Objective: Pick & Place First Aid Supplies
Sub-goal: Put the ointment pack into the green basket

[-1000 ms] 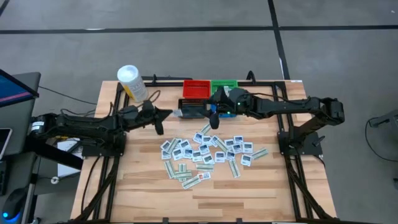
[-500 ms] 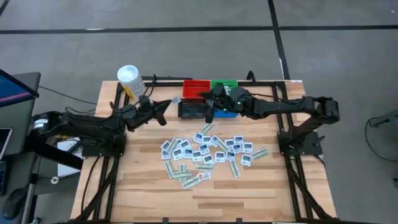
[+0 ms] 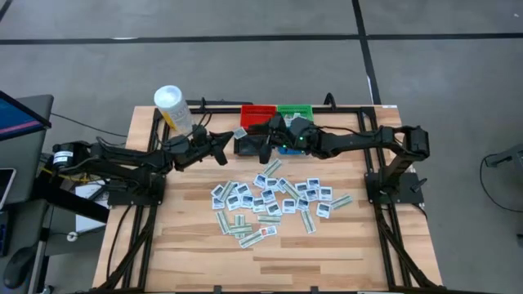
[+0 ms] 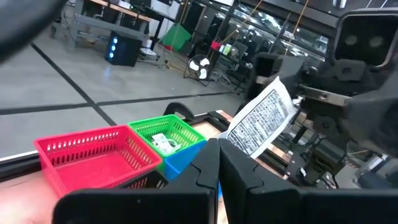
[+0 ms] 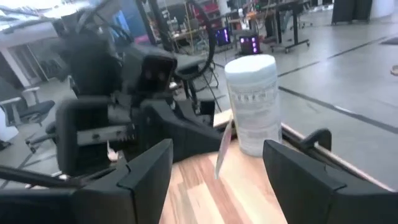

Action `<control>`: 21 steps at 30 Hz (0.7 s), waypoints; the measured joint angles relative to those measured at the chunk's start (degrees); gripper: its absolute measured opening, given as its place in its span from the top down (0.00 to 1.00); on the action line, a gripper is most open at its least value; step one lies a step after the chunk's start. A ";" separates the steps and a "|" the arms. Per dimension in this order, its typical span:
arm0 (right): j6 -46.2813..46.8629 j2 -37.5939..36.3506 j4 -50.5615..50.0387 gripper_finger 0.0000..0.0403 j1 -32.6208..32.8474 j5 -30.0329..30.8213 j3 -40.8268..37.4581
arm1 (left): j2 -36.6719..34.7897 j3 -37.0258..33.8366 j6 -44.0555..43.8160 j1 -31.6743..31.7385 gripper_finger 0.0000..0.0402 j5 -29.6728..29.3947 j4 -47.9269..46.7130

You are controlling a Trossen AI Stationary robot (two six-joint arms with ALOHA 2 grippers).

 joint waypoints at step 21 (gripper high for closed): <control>-0.02 0.58 -0.25 0.60 -0.37 1.29 -0.11 | 0.00 -0.02 -0.38 -0.53 0.99 1.70 0.78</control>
